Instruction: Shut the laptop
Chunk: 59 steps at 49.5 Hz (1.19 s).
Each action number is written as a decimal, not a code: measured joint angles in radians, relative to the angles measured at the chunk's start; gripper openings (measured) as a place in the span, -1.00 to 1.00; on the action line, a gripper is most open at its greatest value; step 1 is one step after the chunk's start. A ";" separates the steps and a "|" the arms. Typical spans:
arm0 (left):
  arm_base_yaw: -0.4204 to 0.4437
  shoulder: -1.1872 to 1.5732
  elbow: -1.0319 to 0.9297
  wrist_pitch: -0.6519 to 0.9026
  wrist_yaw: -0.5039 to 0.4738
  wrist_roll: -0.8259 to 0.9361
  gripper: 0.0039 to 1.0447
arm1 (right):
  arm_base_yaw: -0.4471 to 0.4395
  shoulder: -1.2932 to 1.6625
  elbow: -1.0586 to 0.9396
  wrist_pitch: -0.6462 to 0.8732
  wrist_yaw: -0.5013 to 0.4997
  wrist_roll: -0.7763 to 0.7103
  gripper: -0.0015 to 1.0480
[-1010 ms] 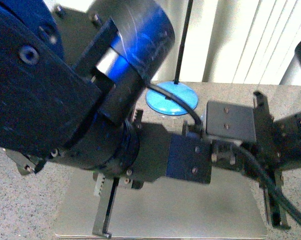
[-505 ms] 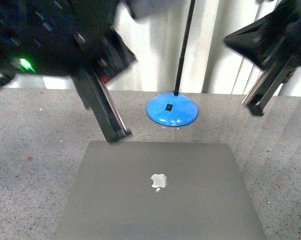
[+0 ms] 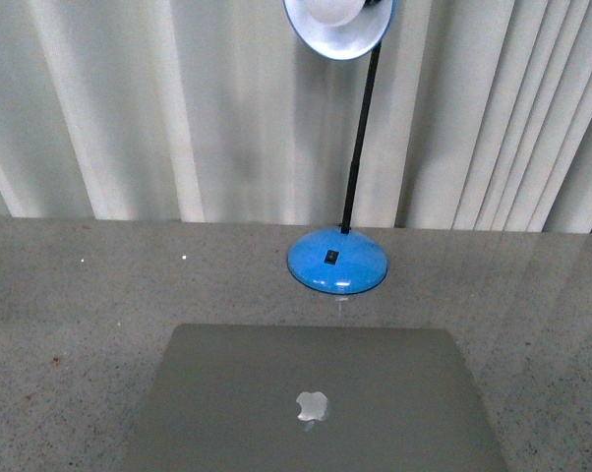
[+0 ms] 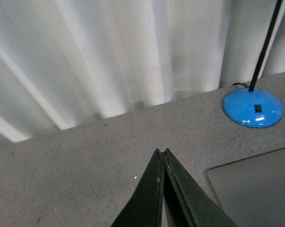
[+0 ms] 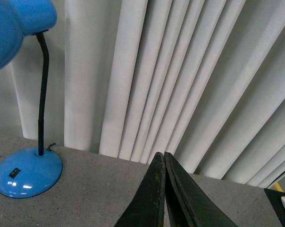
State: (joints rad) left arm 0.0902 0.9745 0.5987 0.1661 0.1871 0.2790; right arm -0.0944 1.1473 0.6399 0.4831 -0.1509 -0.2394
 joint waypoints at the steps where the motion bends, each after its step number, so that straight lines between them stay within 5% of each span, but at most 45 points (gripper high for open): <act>1: 0.018 -0.006 -0.008 -0.006 0.006 -0.002 -0.94 | -0.004 -0.016 -0.006 -0.007 -0.002 0.001 -0.94; 4: 0.072 -0.025 -0.034 -0.011 0.021 -0.022 -0.94 | -0.016 -0.066 -0.019 -0.032 -0.015 0.005 -0.94; 9: 0.166 -0.088 -0.208 0.301 0.076 -0.183 -0.94 | -0.048 -0.175 -0.034 -0.087 -0.035 0.039 -0.94; 13: 0.186 -0.142 -0.287 0.359 0.084 -0.232 -0.94 | -0.049 -0.265 -0.077 -0.146 0.005 0.139 -0.94; 38: 0.019 -0.420 -0.505 0.290 -0.081 -0.274 -0.94 | 0.092 -0.570 -0.453 -0.101 0.144 0.225 -0.94; 43: -0.058 -0.469 -0.524 0.259 -0.180 -0.277 -0.94 | 0.092 -0.608 -0.488 -0.102 0.150 0.226 -0.94; 59: -0.090 -0.595 -0.562 0.172 -0.187 -0.278 -0.94 | 0.092 -0.728 -0.562 -0.147 0.150 0.226 -0.94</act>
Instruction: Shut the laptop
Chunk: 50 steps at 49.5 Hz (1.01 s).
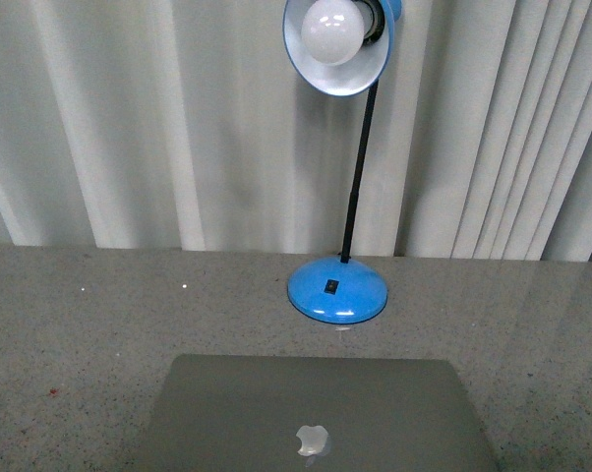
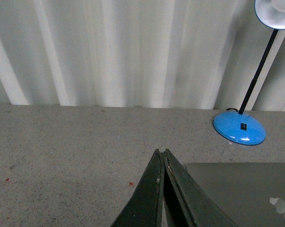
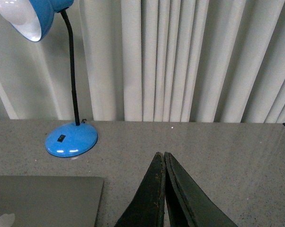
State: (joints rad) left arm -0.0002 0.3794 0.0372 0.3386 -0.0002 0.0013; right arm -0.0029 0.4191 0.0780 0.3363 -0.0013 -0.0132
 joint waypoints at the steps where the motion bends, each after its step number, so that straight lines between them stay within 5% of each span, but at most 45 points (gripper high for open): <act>1: 0.000 -0.007 -0.002 -0.006 0.000 0.000 -0.94 | 0.000 -0.003 -0.002 -0.002 0.000 0.000 -0.94; 27: 0.000 -0.205 -0.010 -0.160 0.000 -0.002 -0.94 | 0.000 -0.216 -0.072 -0.128 0.000 0.002 -0.94; 31: 0.000 -0.335 -0.009 -0.325 0.000 -0.002 -0.94 | 0.000 -0.238 -0.072 -0.152 0.000 0.002 -0.94; 38: 0.000 -0.375 -0.010 -0.336 -0.001 -0.002 -0.94 | 0.000 -0.391 -0.072 -0.328 -0.001 0.002 -0.94; 50: 0.000 -0.377 -0.010 -0.338 0.000 -0.002 -0.94 | 0.000 -0.414 -0.072 -0.335 0.000 0.002 -0.94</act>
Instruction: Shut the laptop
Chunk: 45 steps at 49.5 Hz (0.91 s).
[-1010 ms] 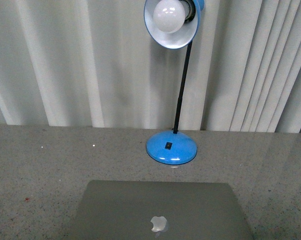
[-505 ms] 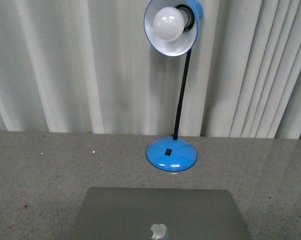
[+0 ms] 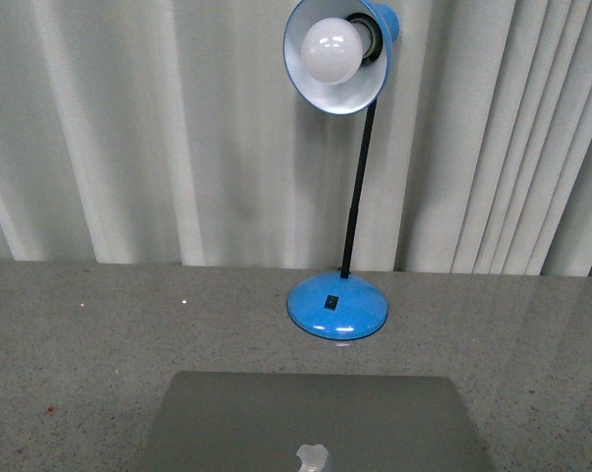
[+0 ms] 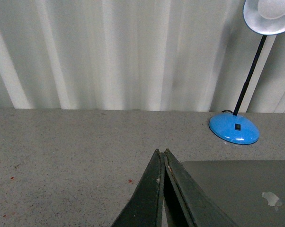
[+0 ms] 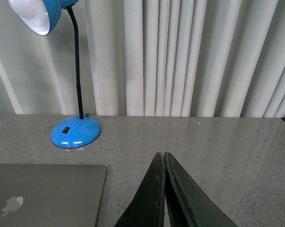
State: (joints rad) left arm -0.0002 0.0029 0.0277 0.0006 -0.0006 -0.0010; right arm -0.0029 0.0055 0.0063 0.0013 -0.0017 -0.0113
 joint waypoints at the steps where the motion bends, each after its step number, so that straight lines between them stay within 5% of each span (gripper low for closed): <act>1: 0.000 0.000 0.000 0.000 0.000 0.000 -0.94 | 0.000 0.000 0.000 0.000 0.000 0.000 -0.94; 10: 0.000 -0.001 0.000 0.000 0.000 -0.001 -0.92 | 0.000 0.000 0.000 0.000 0.000 0.000 -0.89; 38: 0.000 -0.001 0.000 0.000 0.000 0.000 0.90 | 0.000 0.000 0.000 0.000 0.000 0.000 0.88; 45: 0.000 -0.001 0.000 0.000 0.000 0.000 0.87 | 0.000 0.000 0.000 0.000 0.000 0.000 0.86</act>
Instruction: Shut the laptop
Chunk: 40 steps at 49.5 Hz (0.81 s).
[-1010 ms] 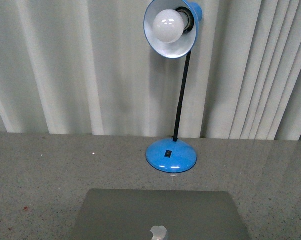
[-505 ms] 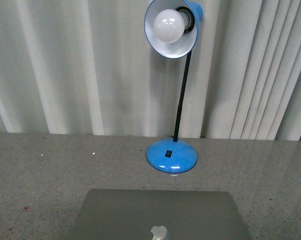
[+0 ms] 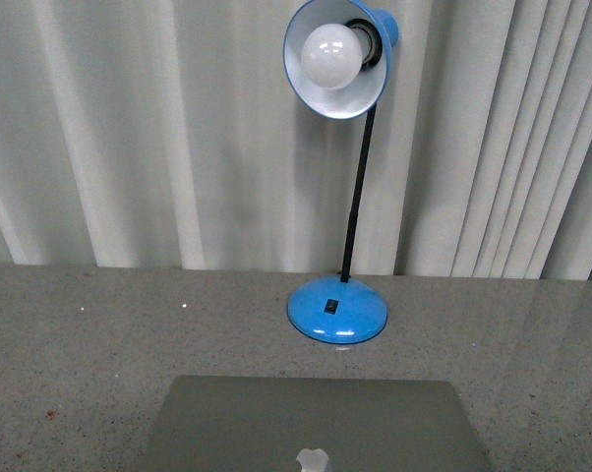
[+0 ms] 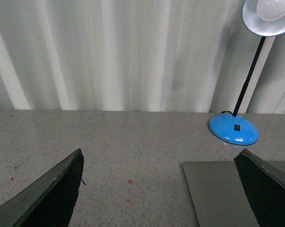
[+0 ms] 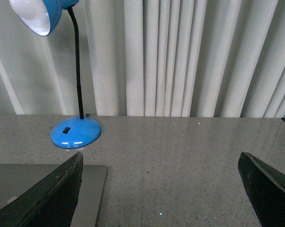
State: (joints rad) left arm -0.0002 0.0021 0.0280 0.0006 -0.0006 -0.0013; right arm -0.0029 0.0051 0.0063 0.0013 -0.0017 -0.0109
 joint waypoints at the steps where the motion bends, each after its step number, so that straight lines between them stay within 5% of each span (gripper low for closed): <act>1: 0.000 0.000 0.000 0.000 0.000 0.000 0.87 | 0.000 0.000 0.000 0.000 0.000 0.000 0.86; 40: 0.000 0.000 0.000 0.000 0.000 0.000 0.87 | 0.000 0.000 0.000 0.000 0.000 0.000 0.86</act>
State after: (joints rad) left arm -0.0002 0.0021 0.0277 0.0006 -0.0006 -0.0013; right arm -0.0029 0.0051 0.0063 0.0013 -0.0017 -0.0109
